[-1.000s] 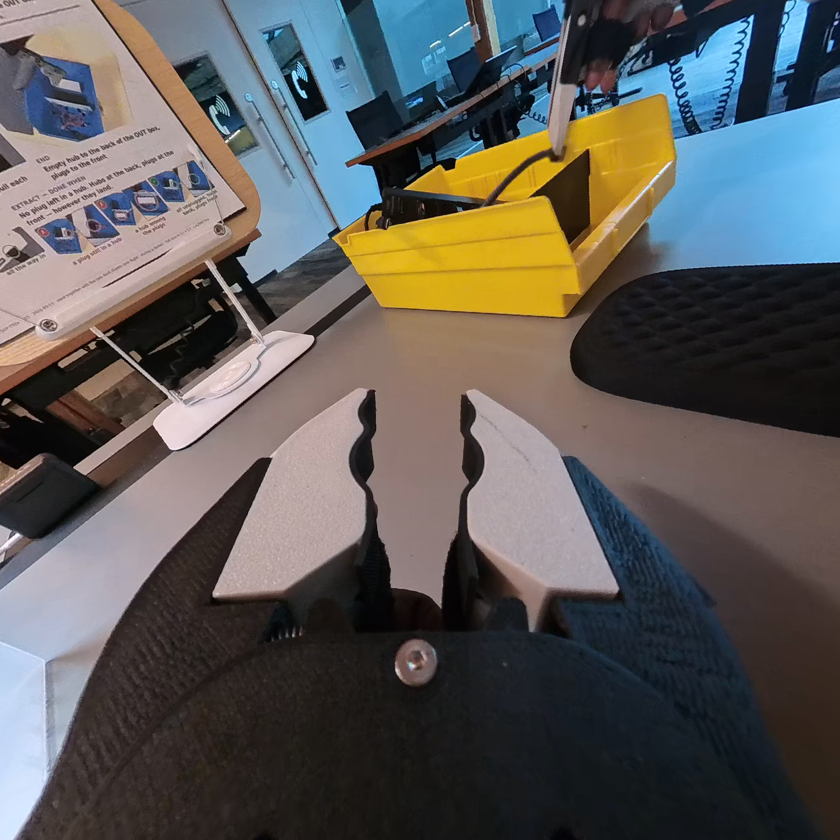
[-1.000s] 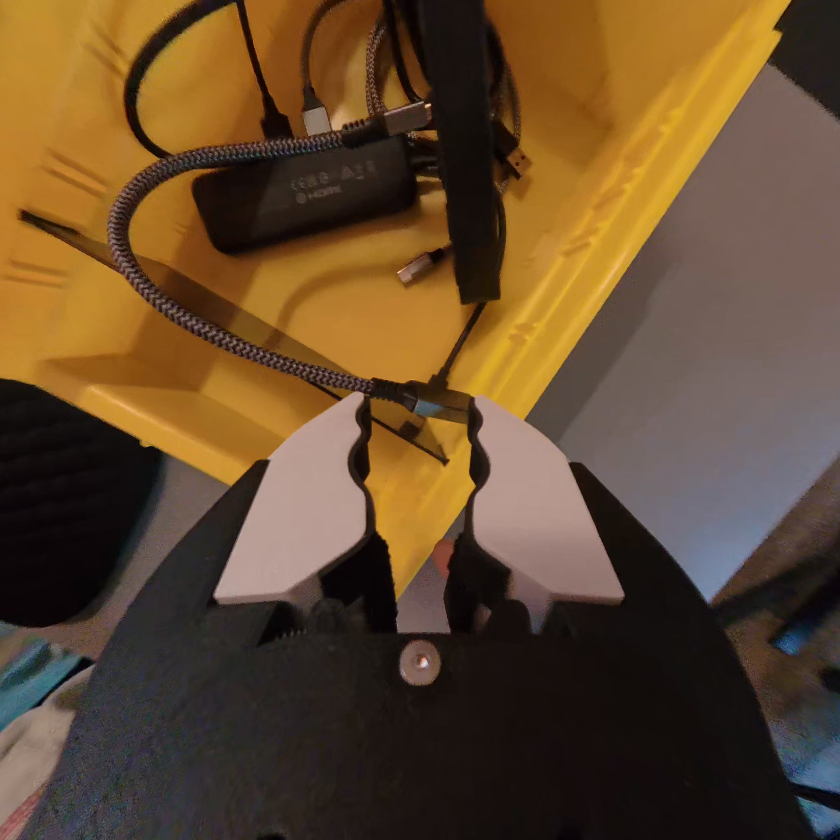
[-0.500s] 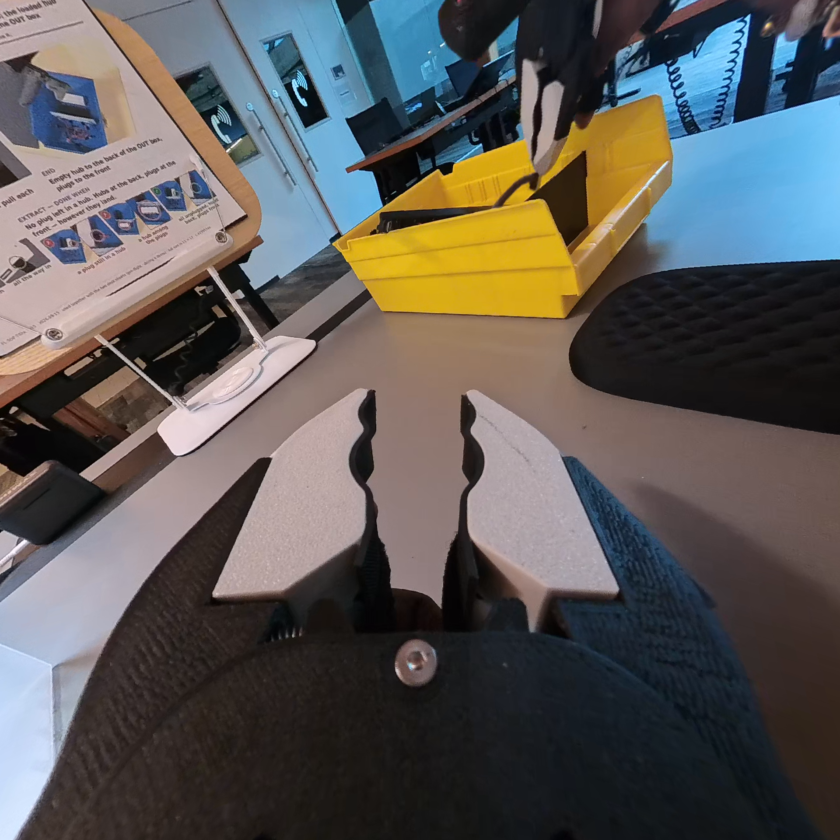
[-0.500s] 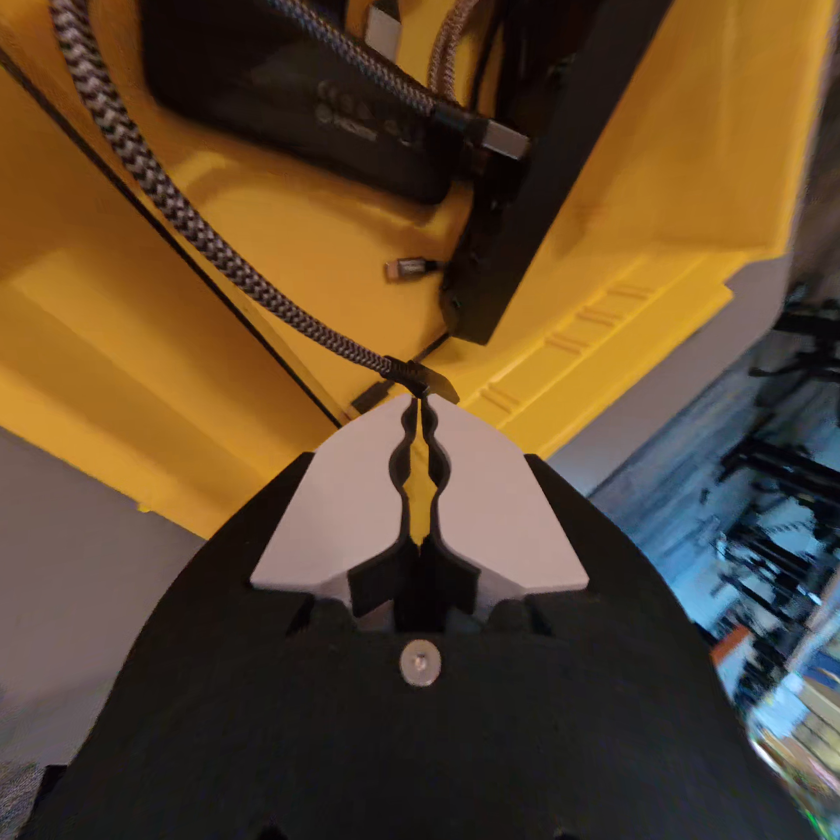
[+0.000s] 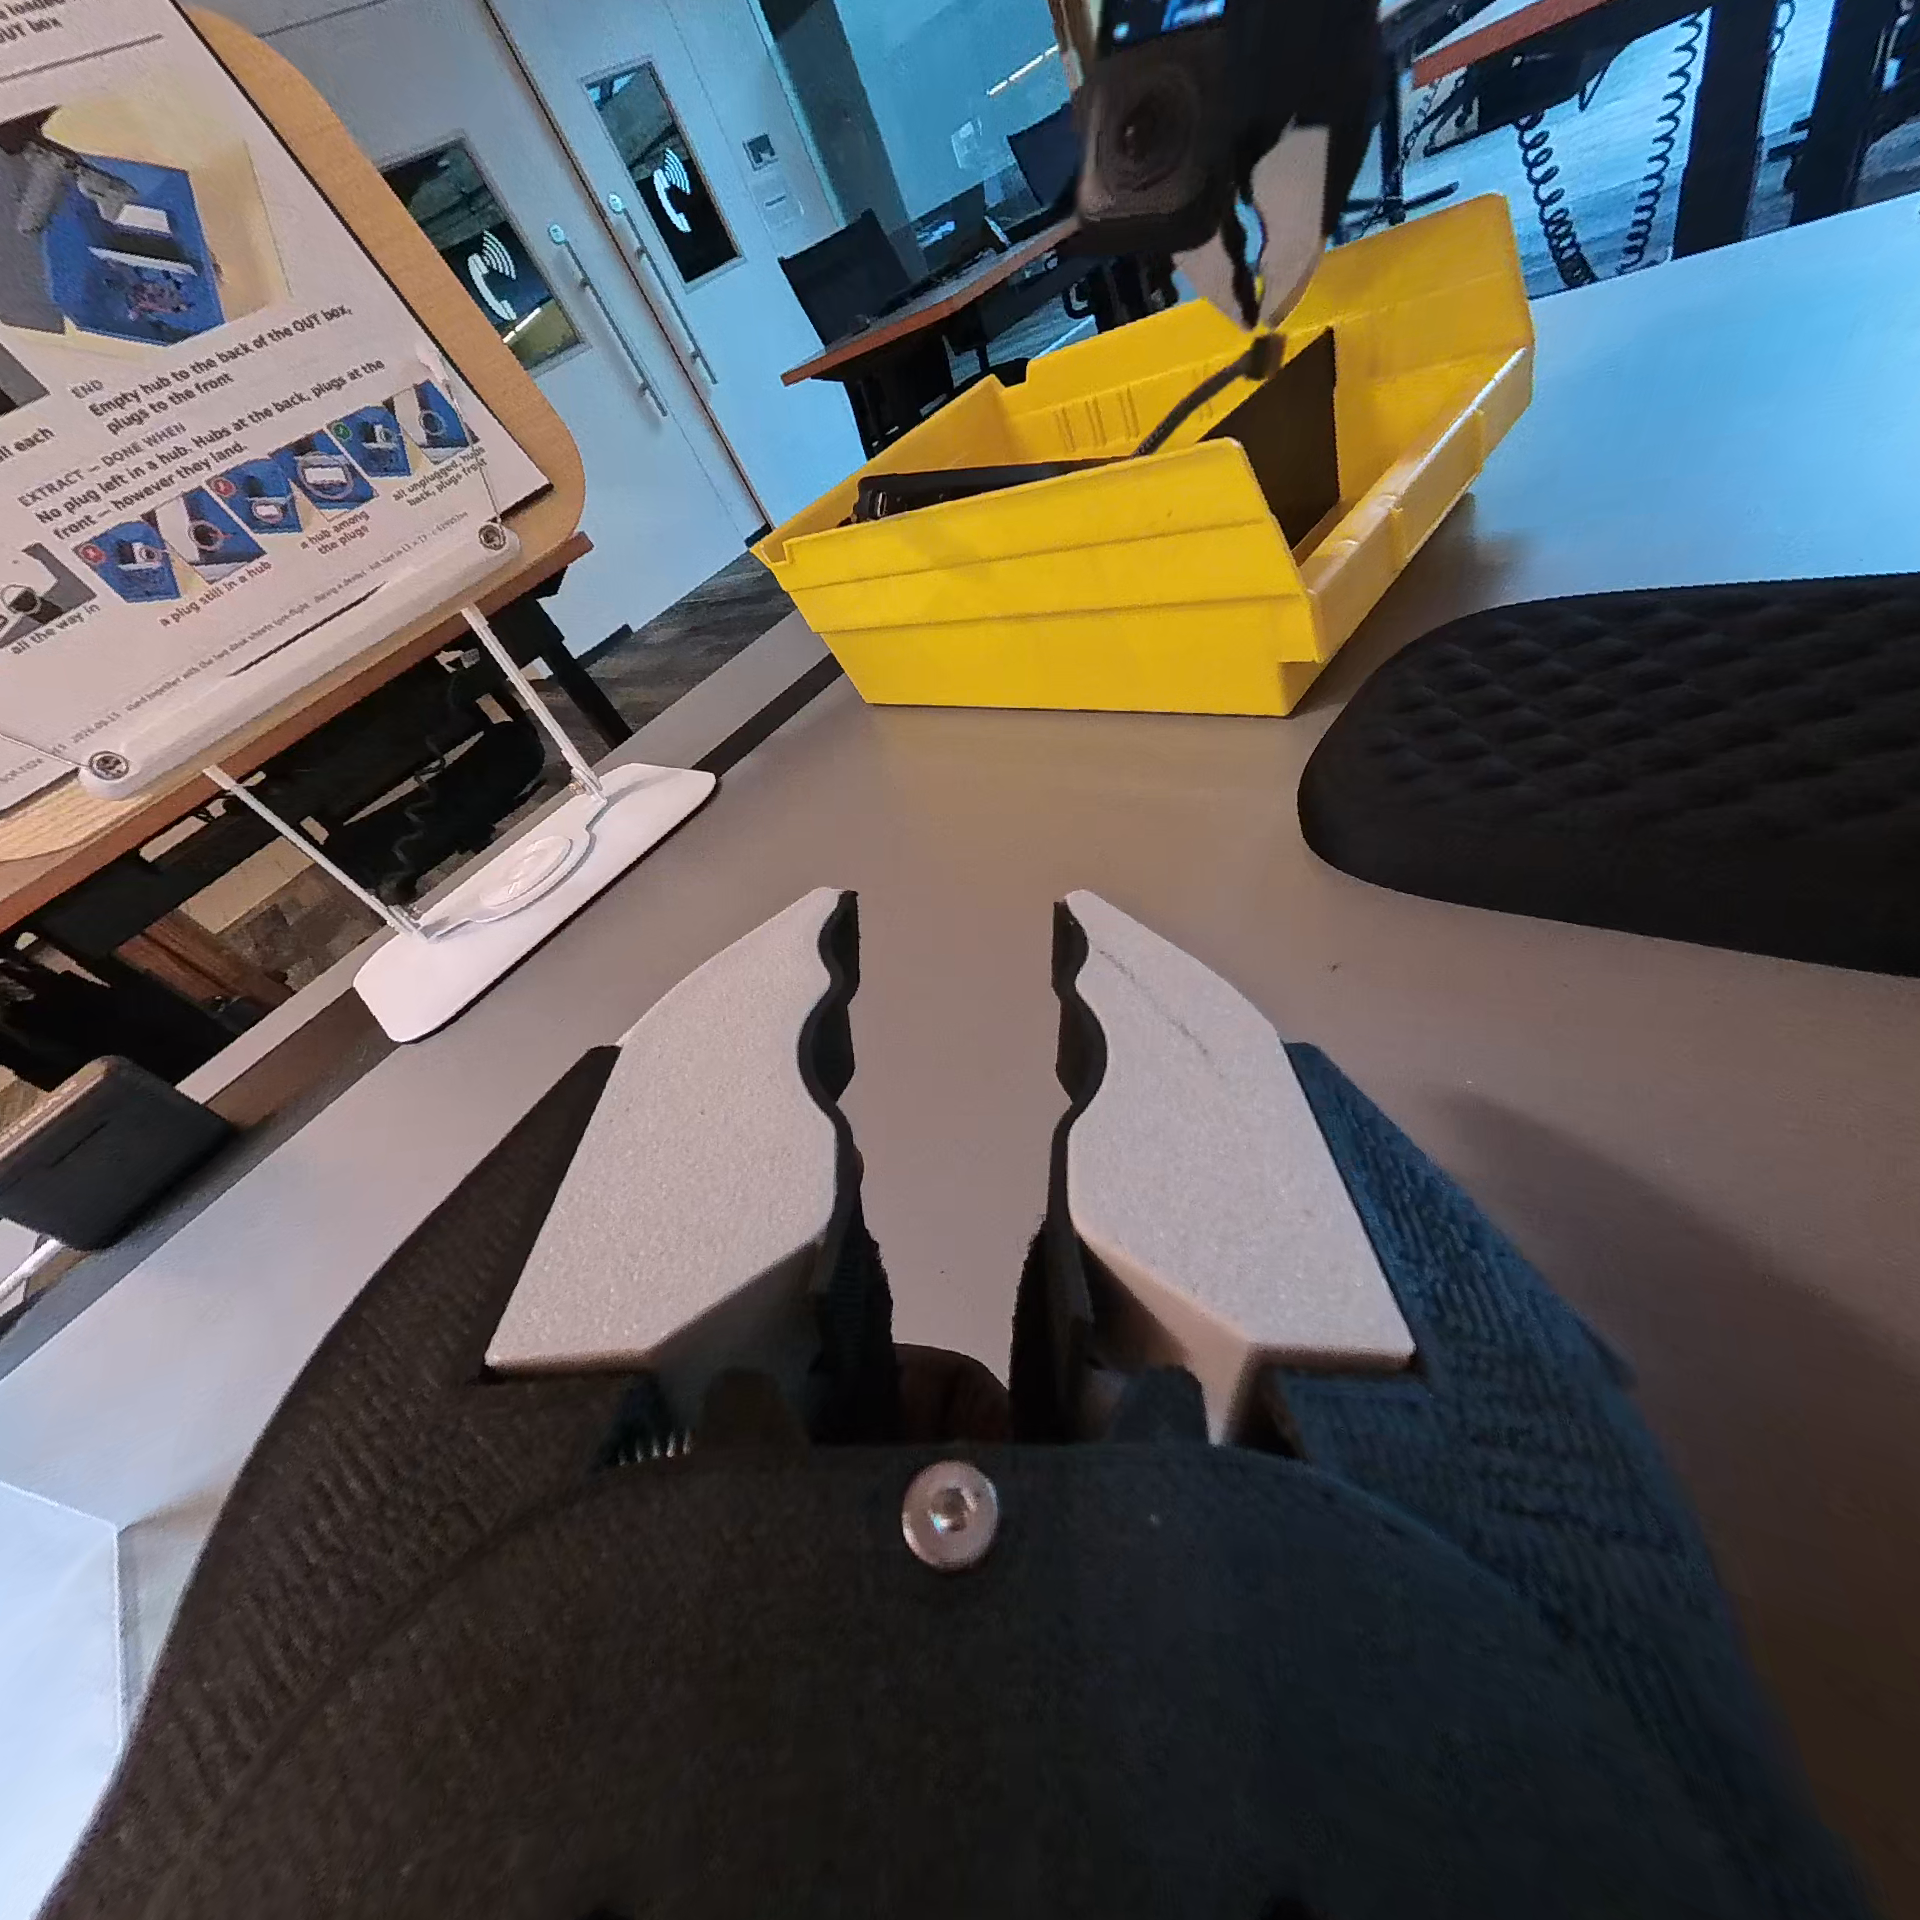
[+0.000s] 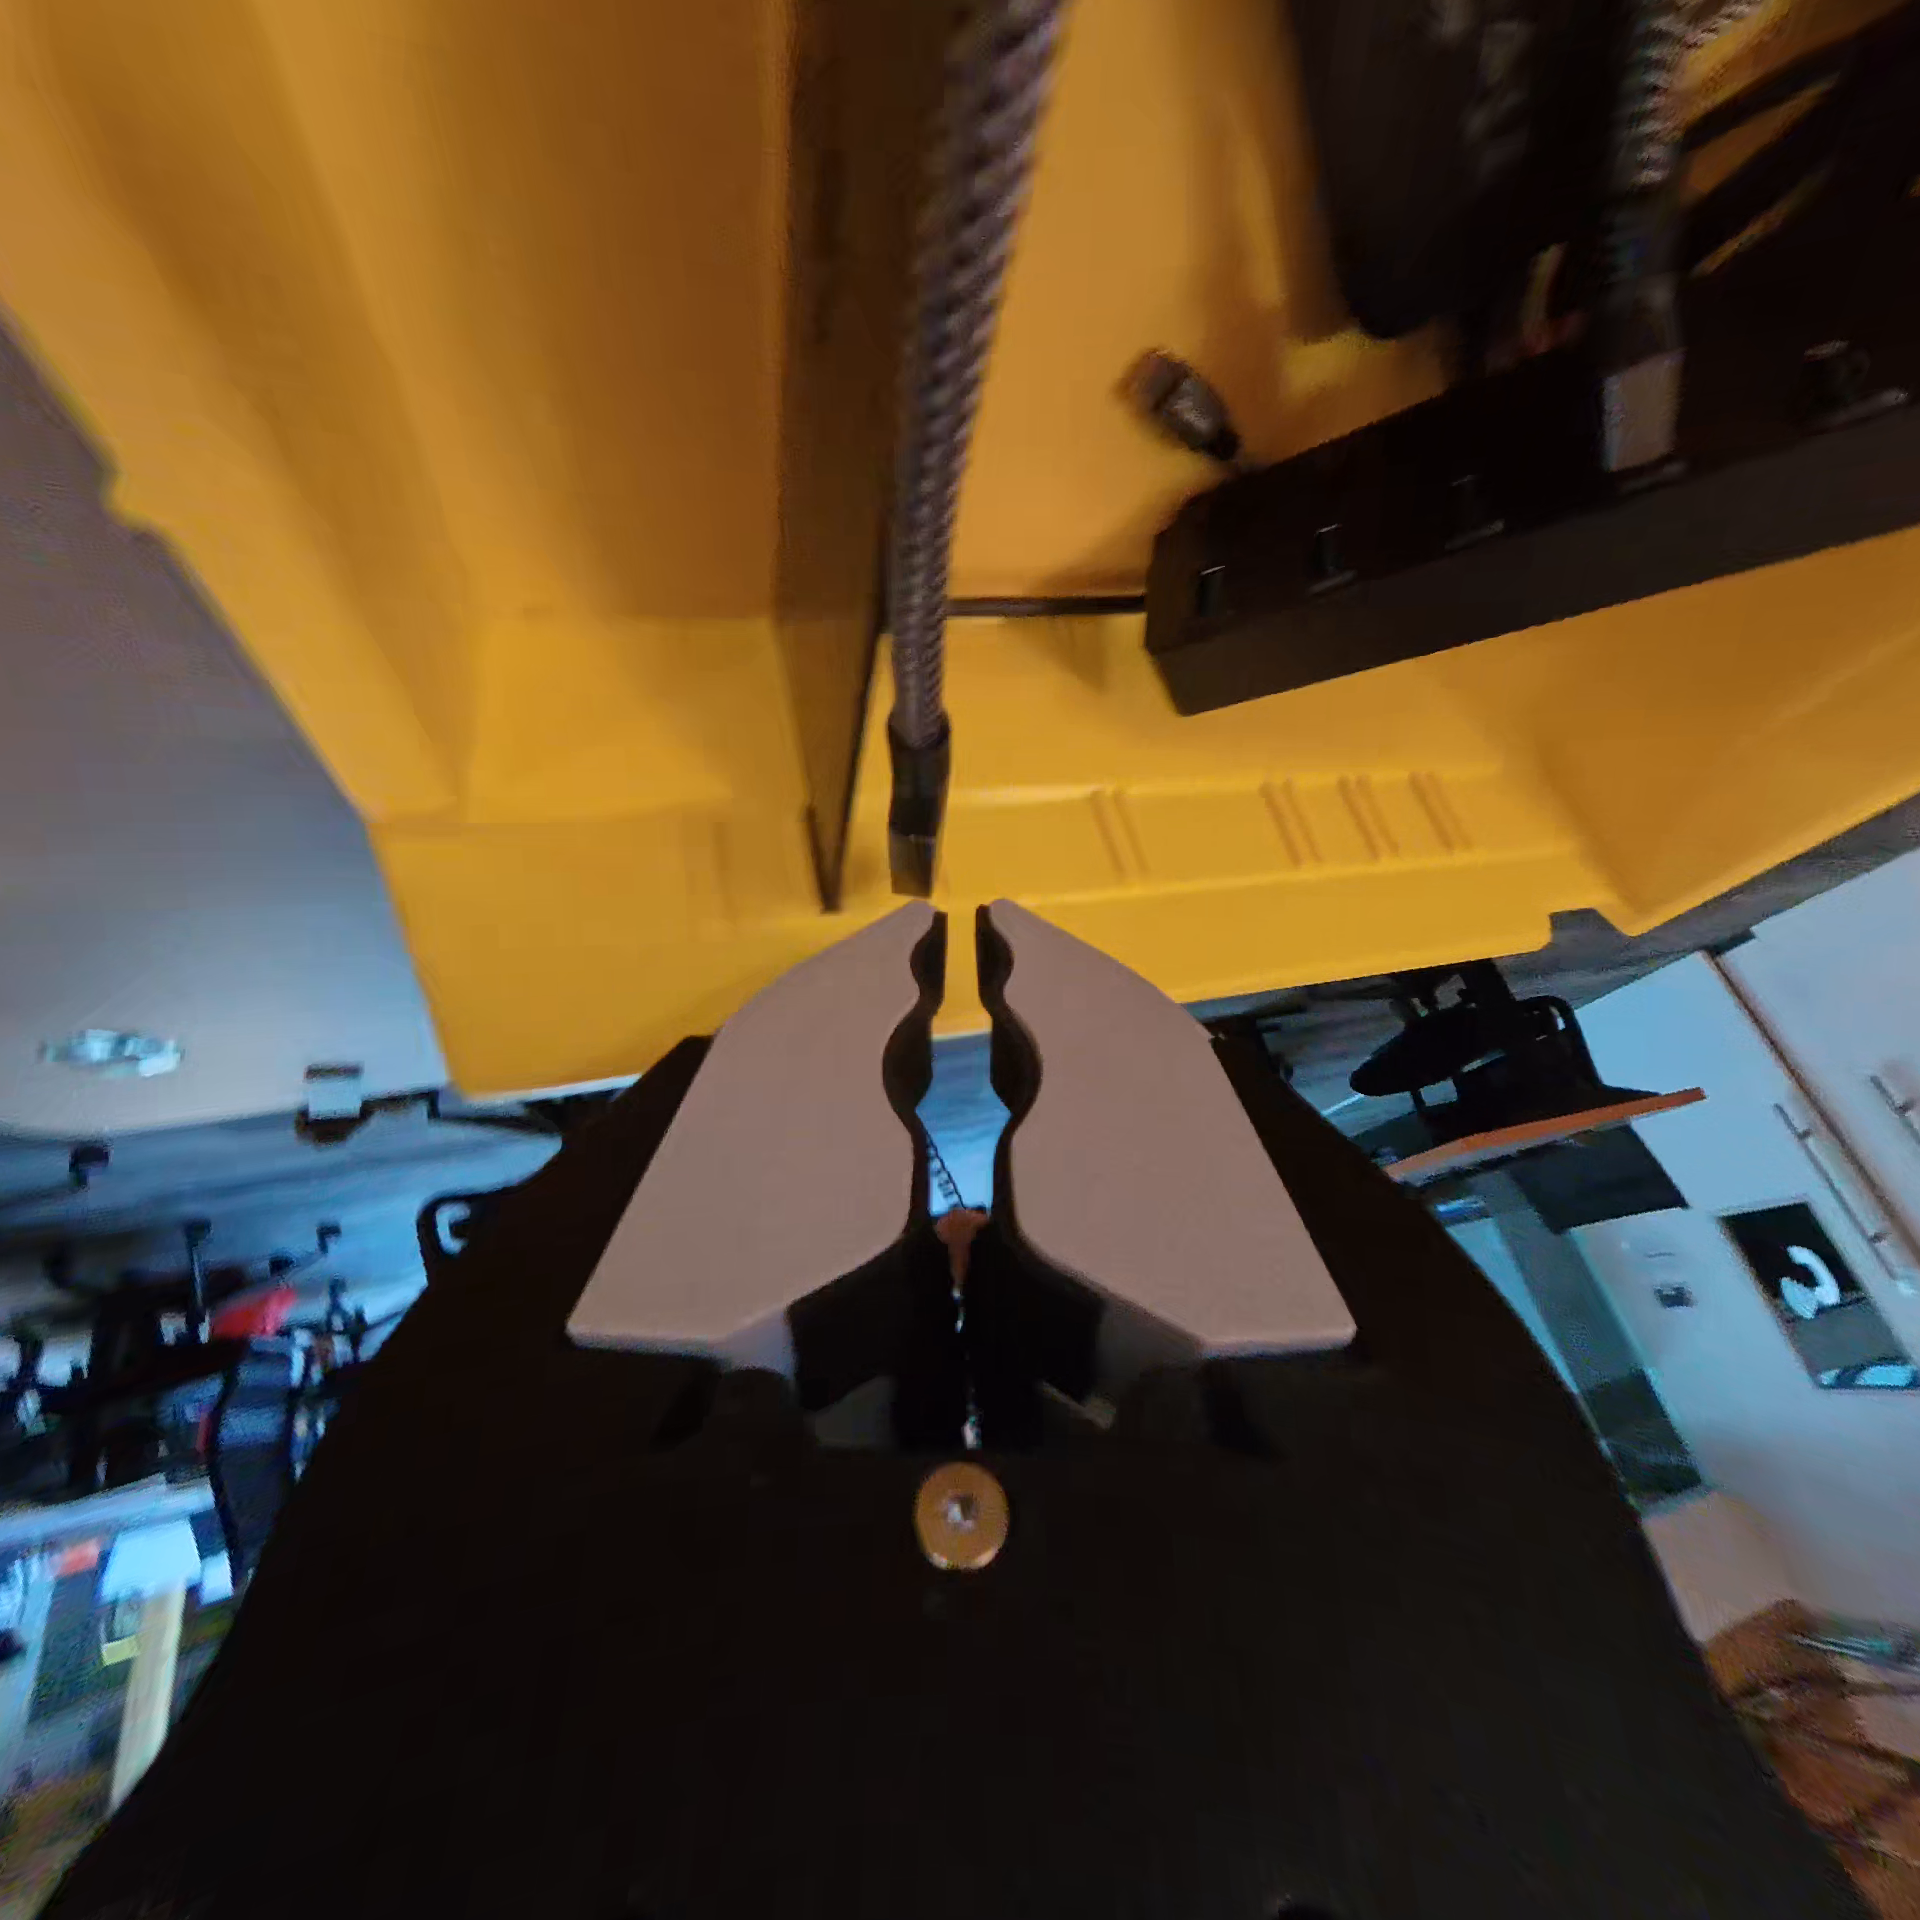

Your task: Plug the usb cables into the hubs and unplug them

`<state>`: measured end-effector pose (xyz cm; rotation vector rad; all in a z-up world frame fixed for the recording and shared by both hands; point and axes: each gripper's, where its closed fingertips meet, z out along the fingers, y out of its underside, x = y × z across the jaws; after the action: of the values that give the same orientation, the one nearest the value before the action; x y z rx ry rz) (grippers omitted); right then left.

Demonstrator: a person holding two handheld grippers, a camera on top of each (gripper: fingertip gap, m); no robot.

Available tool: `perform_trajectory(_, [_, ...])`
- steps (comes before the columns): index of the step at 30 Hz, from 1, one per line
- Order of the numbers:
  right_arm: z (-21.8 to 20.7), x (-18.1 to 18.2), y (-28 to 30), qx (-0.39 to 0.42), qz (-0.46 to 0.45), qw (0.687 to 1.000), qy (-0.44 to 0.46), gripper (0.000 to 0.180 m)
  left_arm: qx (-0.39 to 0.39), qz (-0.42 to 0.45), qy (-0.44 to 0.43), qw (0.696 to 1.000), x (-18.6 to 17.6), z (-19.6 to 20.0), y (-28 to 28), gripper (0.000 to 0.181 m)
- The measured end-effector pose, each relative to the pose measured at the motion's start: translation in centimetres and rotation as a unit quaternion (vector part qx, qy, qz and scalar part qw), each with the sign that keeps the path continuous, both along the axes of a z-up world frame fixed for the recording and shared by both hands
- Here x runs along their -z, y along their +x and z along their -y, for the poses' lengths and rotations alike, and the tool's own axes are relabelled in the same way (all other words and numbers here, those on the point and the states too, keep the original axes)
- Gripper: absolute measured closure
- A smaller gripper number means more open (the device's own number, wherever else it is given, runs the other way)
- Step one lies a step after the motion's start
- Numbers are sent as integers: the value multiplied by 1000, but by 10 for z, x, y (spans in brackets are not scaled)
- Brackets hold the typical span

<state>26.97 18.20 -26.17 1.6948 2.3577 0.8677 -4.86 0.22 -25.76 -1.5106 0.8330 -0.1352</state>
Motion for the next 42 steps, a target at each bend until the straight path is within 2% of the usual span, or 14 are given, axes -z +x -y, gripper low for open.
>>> perform_trajectory(3, [19, -3, 10, 2, 34, 999, -32, 163, 2, -2, 1, 1000, 0, 0, 0, 145])
perform_trajectory(6, [34, 1, 21, 60, 7, 996, -58, 148, 4, -4, 3, 1000, 0, 1, 1, 145])
perform_trajectory(9, [41, 5, 20, 136, -95, 985, -42, 138, 4, -1, 4, 1000, -1, 2, 1, 145])
perform_trajectory(11, [43, -2, 6, 175, -199, 964, 12, 132, 5, 11, 5, 1000, -4, 2, -1, 145])
perform_trajectory(13, [53, -12, -28, 188, -346, 917, 57, 126, 7, 32, 4, 999, -9, 2, 0, 145])
perform_trajectory(15, [81, -20, -77, 179, -503, 844, 45, 115, 13, 57, 0, 998, -13, 3, -2, 145])
perform_trajectory(17, [110, -24, -118, 176, -616, 767, 26, 106, 10, 68, -1, 998, -15, 2, -4, 145])
perform_trajectory(19, [129, -11, -142, 201, -659, 725, 18, 102, 7, 75, -1, 997, -17, 2, -6, 145])
perform_trajectory(22, [124, 12, -158, 238, -670, 700, 73, 107, 1, 81, 4, 997, -19, 2, -8, 145])
perform_trajectory(24, [117, 24, -169, 246, -666, 699, 88, 120, -4, 81, 8, 997, -19, 1, -10, 145])
perform_trajectory(27, [101, 33, -175, 230, -608, 746, 142, 156, -20, 87, 11, 996, -22, -3, -16, 145])
perform_trajectory(29, [98, 33, -188, 210, -585, 769, 151, 155, -31, 100, 12, 994, -25, -4, -20, 145])
perform_trajectory(37, [108, 32, -269, 203, -608, 754, 147, 152, -34, 114, 51, 992, -41, 2, -24, 145])
perform_trajectory(42, [123, 31, -321, 175, -628, 749, 124, 151, -19, 143, 107, 984, -94, 27, -47, 145])
